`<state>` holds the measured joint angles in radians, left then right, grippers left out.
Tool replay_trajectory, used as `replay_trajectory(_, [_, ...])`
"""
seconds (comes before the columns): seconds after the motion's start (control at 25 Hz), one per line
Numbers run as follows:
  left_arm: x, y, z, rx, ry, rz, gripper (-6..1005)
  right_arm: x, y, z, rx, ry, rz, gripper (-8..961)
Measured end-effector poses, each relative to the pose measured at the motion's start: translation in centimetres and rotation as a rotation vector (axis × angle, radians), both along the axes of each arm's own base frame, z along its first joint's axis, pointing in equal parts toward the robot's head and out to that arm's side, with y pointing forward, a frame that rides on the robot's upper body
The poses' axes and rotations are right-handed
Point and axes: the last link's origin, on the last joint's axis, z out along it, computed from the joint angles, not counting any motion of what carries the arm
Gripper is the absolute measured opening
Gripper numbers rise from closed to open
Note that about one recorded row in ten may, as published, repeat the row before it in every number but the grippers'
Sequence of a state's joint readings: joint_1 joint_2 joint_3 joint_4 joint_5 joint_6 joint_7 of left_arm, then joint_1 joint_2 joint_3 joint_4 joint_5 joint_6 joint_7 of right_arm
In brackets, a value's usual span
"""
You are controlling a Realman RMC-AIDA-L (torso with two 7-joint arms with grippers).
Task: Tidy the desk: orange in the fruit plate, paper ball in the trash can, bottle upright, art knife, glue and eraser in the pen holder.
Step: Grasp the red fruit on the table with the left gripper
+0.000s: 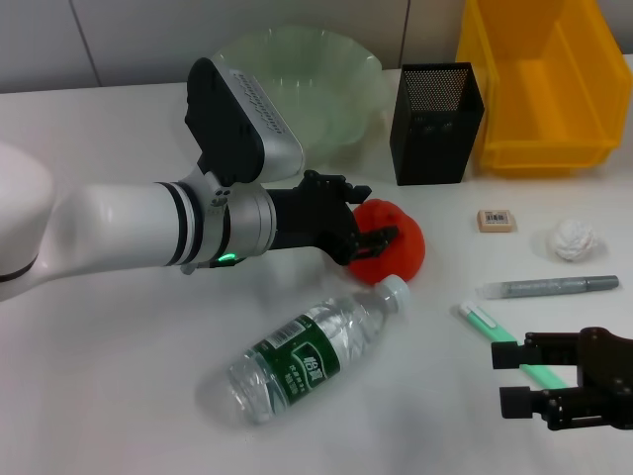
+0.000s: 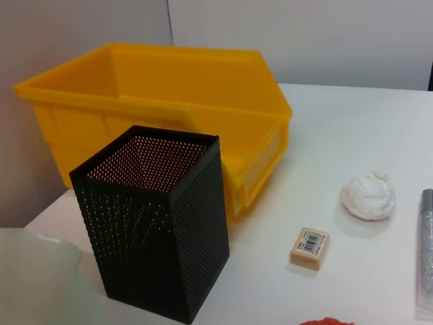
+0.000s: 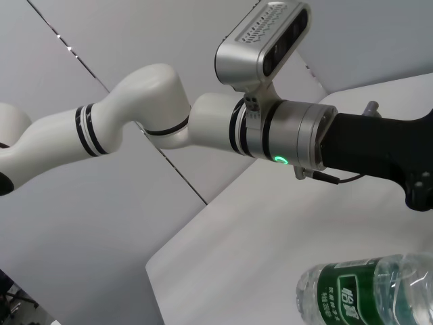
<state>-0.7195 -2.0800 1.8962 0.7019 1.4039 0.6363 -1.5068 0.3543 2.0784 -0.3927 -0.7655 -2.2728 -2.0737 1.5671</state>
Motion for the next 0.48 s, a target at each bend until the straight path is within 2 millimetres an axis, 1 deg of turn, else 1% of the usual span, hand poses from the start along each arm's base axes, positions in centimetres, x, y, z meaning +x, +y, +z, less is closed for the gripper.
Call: replay_trajectory(0.48, [0.4, -0.5, -1.1, -0.014, 0.030, -0.022, 478, -0.1, 0.2, -0.2, 0.001, 0.002, 0.004, 759])
